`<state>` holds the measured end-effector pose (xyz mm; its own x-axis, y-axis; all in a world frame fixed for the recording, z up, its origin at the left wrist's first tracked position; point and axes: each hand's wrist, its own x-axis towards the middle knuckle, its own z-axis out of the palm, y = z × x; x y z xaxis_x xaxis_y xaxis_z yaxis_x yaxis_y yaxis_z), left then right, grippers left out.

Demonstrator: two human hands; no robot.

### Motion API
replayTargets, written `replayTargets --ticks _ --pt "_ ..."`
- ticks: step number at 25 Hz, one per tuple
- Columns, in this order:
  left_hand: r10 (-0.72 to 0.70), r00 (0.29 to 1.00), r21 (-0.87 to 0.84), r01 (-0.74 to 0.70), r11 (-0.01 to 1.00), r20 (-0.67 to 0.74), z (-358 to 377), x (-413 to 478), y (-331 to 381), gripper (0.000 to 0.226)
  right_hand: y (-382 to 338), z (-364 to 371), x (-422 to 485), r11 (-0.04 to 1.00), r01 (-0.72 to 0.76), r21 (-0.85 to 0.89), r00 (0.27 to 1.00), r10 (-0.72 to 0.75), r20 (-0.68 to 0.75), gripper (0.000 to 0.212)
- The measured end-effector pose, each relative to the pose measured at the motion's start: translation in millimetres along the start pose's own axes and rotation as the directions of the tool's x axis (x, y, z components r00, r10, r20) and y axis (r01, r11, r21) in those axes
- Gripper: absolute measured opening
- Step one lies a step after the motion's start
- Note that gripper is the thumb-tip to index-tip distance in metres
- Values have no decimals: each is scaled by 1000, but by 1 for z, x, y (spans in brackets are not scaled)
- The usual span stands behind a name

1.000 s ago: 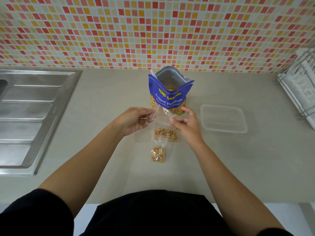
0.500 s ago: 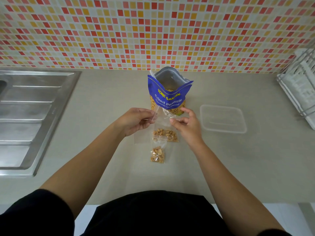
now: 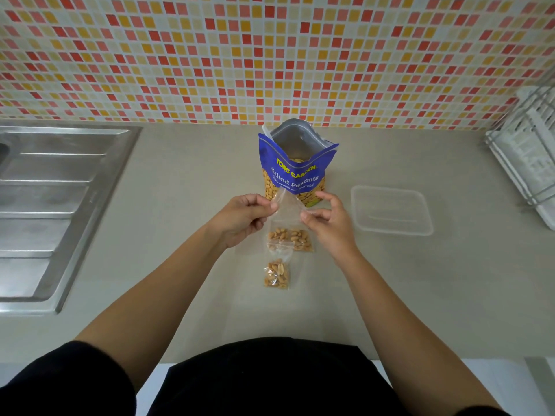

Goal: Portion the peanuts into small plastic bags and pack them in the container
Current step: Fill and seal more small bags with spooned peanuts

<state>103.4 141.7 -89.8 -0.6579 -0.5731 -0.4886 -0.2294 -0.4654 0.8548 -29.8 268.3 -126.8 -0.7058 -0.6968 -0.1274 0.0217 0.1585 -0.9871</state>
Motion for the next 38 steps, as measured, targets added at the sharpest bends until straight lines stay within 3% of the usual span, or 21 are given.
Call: replayTargets --ticks 4,7,9,12,15,18,22,26,28,30,32,38 --pt "-31 996 -364 58 930 80 11 -5 -5 31 -2 5 -5 1000 17 -11 1000 -17 22 47" --pt "-53 991 -522 109 846 120 15 -7 -6 43 -5 8 -6 998 50 -27 998 -50 31 44" --pt "-60 995 -500 91 861 77 15 -8 -5 32 -7 7 -5 996 72 -61 997 -70 20 42" --pt "9 999 -270 -22 963 -52 13 -6 -7 23 -7 1 -5 993 63 -102 998 -63 -2 46" --pt "101 990 -133 -114 984 -100 10 -8 -5 24 -6 -1 -5 994 51 -96 999 -53 -11 50" --pt "84 993 -175 -96 980 -79 10 -10 -3 32 -6 0 -4 993 54 -106 998 -55 -7 51" --pt "65 998 -259 -65 964 -8 19 -12 -4 15 -5 2 -3 992 29 -121 999 -32 -23 51" --pt "28 997 -381 4 925 79 23 -13 -3 16 -5 3 -1 998 -32 -53 999 30 -36 48" --pt "44 998 -269 -31 963 42 22 -13 -2 15 -1 -1 1 999 -52 -10 998 52 -46 47" --pt "155 987 97 -150 984 -39 16 -11 -1 19 1 -7 1 995 -87 56 995 89 -42 48" --pt "262 964 397 -224 890 -43 9 -9 2 25 -3 -12 -2 989 -115 95 993 115 0 50" --pt "214 977 372 -202 906 8 9 -12 8 12 -10 -19 -2 966 -143 217 989 131 72 28"
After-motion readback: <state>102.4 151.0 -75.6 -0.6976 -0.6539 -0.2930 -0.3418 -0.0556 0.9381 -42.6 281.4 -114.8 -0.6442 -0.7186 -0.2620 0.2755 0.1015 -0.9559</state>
